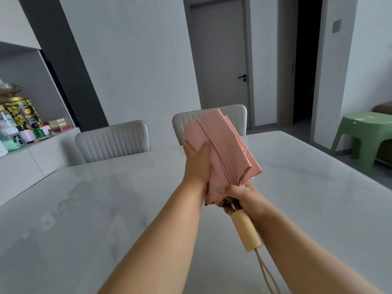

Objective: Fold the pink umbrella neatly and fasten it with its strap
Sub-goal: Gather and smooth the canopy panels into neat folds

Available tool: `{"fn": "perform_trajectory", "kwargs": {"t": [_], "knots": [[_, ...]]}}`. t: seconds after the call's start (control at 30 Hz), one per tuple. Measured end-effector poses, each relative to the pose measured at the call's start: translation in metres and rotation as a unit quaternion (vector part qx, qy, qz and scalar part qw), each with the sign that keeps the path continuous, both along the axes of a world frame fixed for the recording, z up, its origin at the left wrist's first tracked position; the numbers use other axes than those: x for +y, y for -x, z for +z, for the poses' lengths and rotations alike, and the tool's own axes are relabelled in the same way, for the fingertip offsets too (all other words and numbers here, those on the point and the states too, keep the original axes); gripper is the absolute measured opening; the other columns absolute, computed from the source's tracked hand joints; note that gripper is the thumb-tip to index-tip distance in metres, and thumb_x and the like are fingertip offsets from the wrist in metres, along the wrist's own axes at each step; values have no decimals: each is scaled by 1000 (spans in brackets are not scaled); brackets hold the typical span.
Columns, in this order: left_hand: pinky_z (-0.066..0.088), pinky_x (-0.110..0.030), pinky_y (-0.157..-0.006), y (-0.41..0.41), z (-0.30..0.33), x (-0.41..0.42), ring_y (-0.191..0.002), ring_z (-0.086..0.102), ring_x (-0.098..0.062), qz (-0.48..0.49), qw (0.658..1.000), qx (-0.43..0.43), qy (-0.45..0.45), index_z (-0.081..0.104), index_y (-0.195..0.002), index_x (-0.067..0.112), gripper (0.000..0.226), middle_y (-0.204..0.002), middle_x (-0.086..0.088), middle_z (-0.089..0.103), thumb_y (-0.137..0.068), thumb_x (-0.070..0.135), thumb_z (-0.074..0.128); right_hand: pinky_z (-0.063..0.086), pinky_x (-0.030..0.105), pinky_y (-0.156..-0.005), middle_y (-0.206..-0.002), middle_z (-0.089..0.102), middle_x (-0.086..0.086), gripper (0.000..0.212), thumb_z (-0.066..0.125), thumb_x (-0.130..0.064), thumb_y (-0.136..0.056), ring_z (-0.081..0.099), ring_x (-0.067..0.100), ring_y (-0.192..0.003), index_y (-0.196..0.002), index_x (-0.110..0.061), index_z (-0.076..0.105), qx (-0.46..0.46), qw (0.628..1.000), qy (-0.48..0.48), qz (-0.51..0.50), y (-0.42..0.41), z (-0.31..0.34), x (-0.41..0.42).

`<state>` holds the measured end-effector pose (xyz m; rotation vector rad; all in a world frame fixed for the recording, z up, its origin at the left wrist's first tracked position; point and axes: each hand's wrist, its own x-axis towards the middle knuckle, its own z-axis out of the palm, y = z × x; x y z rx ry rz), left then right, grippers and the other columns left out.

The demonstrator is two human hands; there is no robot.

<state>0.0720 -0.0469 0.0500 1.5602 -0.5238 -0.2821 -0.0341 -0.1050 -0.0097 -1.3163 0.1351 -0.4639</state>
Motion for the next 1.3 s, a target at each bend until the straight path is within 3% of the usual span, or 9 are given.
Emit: {"fn": "perform_trajectory", "kwargs": {"t": [0.27, 0.5, 0.6, 0.7, 0.8, 0.87, 1.0, 1.2, 1.3], "knots": [[54, -59, -86, -15, -19, 10, -97, 70, -35, -31, 981, 174, 85, 61, -124, 23, 65, -112, -13, 71, -69, 59, 61, 58, 52, -82, -84, 70, 20, 57, 71, -13, -56, 69, 33, -82, -108, 6, 60, 3, 993, -67, 101, 0, 1, 8], [56, -43, -84, -22, -28, 13, -97, 70, -30, -55, 987, 144, 57, 66, -115, 13, 43, -105, -12, 74, -95, 46, 47, 55, 30, -49, -71, 68, 11, 35, 64, -5, -65, 67, 22, -62, -100, 0, 60, 24, 996, -21, 79, 3, 4, 5], [50, -46, -97, -25, -25, 19, -110, 65, -28, -65, 990, 124, 22, 56, -130, 11, 67, -125, -12, 66, -83, 60, 53, 46, 27, -45, -64, 61, 6, 33, 65, -4, -61, 56, 19, -55, -94, -3, 58, 31, 998, -20, 54, 1, 1, 6], [39, -45, -108, -39, 0, 21, -133, 44, -31, 92, 995, 4, -37, 34, -147, 12, 83, -151, -11, 38, -80, 58, 51, 41, 26, -43, -64, 57, 7, 31, 64, -2, -61, 51, 20, -54, -91, -4, 56, 31, 998, -28, 55, -2, -2, 6], [46, -43, -83, -54, 41, 22, -94, 53, -42, 134, 965, -209, -89, 53, -83, 1, 48, -101, -27, 58, -95, 45, 38, 40, 25, -43, -65, 57, 6, 30, 63, 0, -63, 50, 19, -53, -92, -5, 55, 20, 997, -27, 69, -1, -2, 5], [41, -38, -74, -57, 63, 20, -83, 50, -34, 99, 950, -259, -145, 53, -73, 3, 52, -84, -17, 57, -102, 41, 32, 40, 25, -43, -65, 56, 8, 29, 64, 0, -65, 50, 19, -54, -93, -3, 55, 12, 996, -22, 82, 0, -2, 5], [41, -39, -101, -70, 83, 14, -118, 54, -29, 44, 951, -195, -236, 64, -120, 10, 67, -127, -9, 61, -95, 62, 30, 41, 26, -44, -66, 57, 9, 31, 66, 0, -65, 53, 20, -56, -94, -1, 55, 16, 995, -11, 95, 1, -2, 7], [34, -34, -72, -74, 102, 21, -77, 48, -25, -36, 981, -113, -151, 52, -62, 17, 50, -69, -3, 52, -84, 62, 52, 42, 25, -44, -64, 57, 9, 24, 67, 1, -64, 52, 20, -53, -85, -4, 57, 34, 995, -13, 92, -1, -3, 9], [34, -31, -67, -71, 106, 27, -59, 46, -18, -98, 990, -37, -89, 53, -58, 13, 47, -58, -2, 48, -90, 48, 53, 42, 24, -43, -62, 57, 9, 22, 67, 1, -64, 51, 20, -52, -83, -5, 58, 28, 995, -18, 93, -1, -3, 9]]}}
